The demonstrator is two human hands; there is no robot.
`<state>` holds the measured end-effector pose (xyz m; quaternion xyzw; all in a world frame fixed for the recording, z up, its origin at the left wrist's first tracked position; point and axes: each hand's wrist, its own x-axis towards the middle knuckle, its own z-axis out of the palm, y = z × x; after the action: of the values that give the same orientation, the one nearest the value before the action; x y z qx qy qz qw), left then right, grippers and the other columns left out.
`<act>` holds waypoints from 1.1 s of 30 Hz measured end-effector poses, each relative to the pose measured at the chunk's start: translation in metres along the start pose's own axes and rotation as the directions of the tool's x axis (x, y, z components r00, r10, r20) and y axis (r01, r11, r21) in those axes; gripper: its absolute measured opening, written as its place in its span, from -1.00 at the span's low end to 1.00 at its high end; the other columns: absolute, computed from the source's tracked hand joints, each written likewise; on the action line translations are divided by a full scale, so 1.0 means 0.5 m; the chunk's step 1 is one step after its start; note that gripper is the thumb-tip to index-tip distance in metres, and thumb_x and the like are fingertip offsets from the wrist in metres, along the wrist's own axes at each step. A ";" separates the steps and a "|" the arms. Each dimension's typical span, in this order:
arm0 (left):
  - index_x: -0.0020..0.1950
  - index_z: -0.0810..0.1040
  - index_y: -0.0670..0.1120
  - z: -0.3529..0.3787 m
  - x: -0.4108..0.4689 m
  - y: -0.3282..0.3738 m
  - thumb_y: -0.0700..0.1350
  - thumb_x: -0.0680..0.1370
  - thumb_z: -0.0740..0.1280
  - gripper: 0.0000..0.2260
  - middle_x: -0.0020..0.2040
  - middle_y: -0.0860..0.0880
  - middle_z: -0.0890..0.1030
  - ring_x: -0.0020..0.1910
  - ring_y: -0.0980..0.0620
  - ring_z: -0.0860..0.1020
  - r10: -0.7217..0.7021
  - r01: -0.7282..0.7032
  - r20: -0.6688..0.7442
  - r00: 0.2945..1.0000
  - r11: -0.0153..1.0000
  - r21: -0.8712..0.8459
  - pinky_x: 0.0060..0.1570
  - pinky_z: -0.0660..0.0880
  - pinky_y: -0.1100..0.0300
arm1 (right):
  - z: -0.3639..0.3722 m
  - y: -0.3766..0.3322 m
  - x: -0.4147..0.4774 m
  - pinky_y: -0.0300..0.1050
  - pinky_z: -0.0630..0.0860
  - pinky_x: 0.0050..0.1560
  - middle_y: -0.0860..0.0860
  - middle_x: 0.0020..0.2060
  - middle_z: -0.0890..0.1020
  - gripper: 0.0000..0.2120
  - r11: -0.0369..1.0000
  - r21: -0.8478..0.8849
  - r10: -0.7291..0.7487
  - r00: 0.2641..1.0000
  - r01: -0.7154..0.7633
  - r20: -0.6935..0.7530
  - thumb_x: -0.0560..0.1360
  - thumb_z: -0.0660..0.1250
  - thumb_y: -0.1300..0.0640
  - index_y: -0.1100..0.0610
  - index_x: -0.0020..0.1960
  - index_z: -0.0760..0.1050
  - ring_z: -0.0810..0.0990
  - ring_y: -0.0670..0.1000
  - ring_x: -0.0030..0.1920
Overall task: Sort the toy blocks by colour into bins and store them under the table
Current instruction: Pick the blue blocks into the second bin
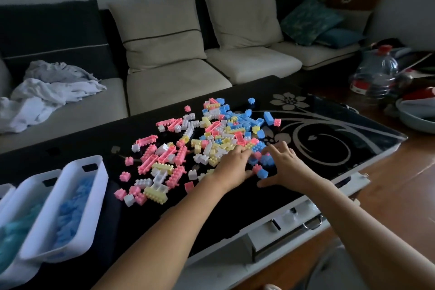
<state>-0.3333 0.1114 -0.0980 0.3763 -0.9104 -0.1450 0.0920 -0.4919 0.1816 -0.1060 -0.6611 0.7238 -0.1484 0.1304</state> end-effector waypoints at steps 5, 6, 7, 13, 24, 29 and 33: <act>0.24 0.47 -0.12 0.025 0.020 -0.013 -0.10 0.55 0.33 -0.72 0.15 -0.10 0.42 0.07 -0.06 0.51 0.082 -0.077 -0.092 0.992 0.995 0.063 0.04 0.45 0.14 | 0.027 0.008 0.008 -0.07 0.48 0.08 0.02 0.15 0.29 -0.42 0.999 0.021 -0.037 0.990 0.041 -0.140 0.32 0.47 -0.16 -0.03 0.23 0.35 0.39 0.07 0.15; 0.23 0.48 -0.13 0.027 0.020 -0.016 -0.11 0.55 0.32 -0.73 0.13 -0.10 0.42 0.05 -0.06 0.52 0.094 -0.087 -0.113 0.989 0.994 0.065 0.03 0.45 0.14 | 0.028 0.012 0.011 -0.08 0.47 0.06 0.01 0.13 0.30 -0.47 0.998 0.023 -0.046 0.988 0.050 -0.150 0.34 0.46 -0.16 -0.03 0.21 0.36 0.41 0.07 0.13; 0.24 0.47 -0.13 0.029 0.020 -0.019 -0.11 0.56 0.31 -0.73 0.12 -0.11 0.42 0.04 -0.06 0.52 0.102 -0.093 -0.125 0.987 0.993 0.075 0.01 0.45 0.15 | 0.029 0.016 0.014 -0.10 0.47 0.05 0.00 0.12 0.30 -0.50 0.998 0.030 -0.047 0.987 0.052 -0.156 0.35 0.45 -0.17 -0.04 0.20 0.37 0.43 0.06 0.11; 0.38 0.34 -0.04 0.029 0.018 -0.035 0.03 0.55 0.31 -0.57 0.21 -0.09 0.36 0.02 -0.02 0.51 0.063 -0.029 -0.192 0.979 0.984 0.177 -0.08 0.40 0.19 | 0.025 0.025 0.022 -0.16 0.45 -0.10 0.00 0.13 0.33 -0.48 0.998 0.032 -0.046 0.981 0.053 -0.187 0.35 0.43 -0.22 -0.04 0.21 0.39 0.44 -0.02 -0.08; 0.25 0.45 -0.12 0.013 0.015 -0.057 -0.25 0.57 0.26 -0.75 0.18 -0.09 0.51 0.13 -0.02 0.52 0.000 -0.020 -0.170 0.986 0.993 -0.118 0.11 0.48 0.16 | 0.023 0.033 0.030 -0.17 0.43 -0.09 0.00 0.10 0.45 -0.66 0.994 0.082 -0.064 0.988 0.076 -0.138 0.48 0.35 -0.06 -0.08 0.22 0.38 0.51 0.00 -0.05; 0.23 0.46 -0.12 0.011 0.020 -0.034 -0.26 0.60 0.09 -0.74 0.11 -0.11 0.58 0.10 -0.07 0.49 0.075 -0.082 -0.234 0.969 0.996 -0.020 0.07 0.46 0.07 | 0.018 0.037 0.036 -0.15 0.46 -0.08 0.02 0.11 0.44 -0.62 0.992 0.081 -0.087 0.991 0.095 -0.101 0.48 0.35 -0.01 -0.06 0.25 0.35 0.50 0.00 -0.09; 0.26 0.40 -0.11 0.022 0.025 -0.019 -0.07 0.63 0.11 -0.76 0.04 -0.11 0.60 0.01 -0.11 0.57 0.088 -0.066 -0.125 0.988 0.984 0.167 -0.17 0.43 0.10 | 0.007 0.037 0.034 -0.14 0.49 -0.04 0.00 0.10 0.46 -0.63 0.988 0.128 -0.076 0.994 0.085 -0.073 0.46 0.37 -0.04 -0.04 0.21 0.35 0.51 -0.01 -0.05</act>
<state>-0.3388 0.0980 -0.1110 0.3557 -0.9251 -0.0412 0.1266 -0.5093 0.1659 -0.1165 -0.6744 0.6893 -0.2228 0.1426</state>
